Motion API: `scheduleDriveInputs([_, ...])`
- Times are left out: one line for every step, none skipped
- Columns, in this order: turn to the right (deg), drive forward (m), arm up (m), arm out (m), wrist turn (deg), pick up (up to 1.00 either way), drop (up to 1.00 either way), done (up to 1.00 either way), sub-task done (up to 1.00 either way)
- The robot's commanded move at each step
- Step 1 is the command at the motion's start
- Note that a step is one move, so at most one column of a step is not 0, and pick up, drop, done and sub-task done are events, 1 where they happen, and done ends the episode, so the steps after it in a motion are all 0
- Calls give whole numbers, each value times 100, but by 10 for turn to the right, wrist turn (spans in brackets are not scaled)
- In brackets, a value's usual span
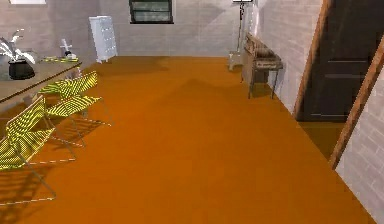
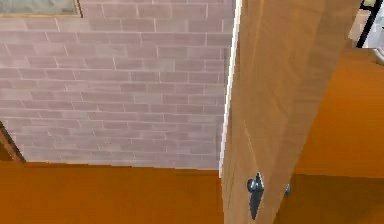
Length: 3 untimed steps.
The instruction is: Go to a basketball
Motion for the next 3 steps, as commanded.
scheduleDriveInputs([240,0,0,0,0,0,0,0,0])
scheduleDriveInputs([0,100,0,0,0,0,0,0,0])
scheduleDriveInputs([30,0,0,0,0,0,0,0,0])
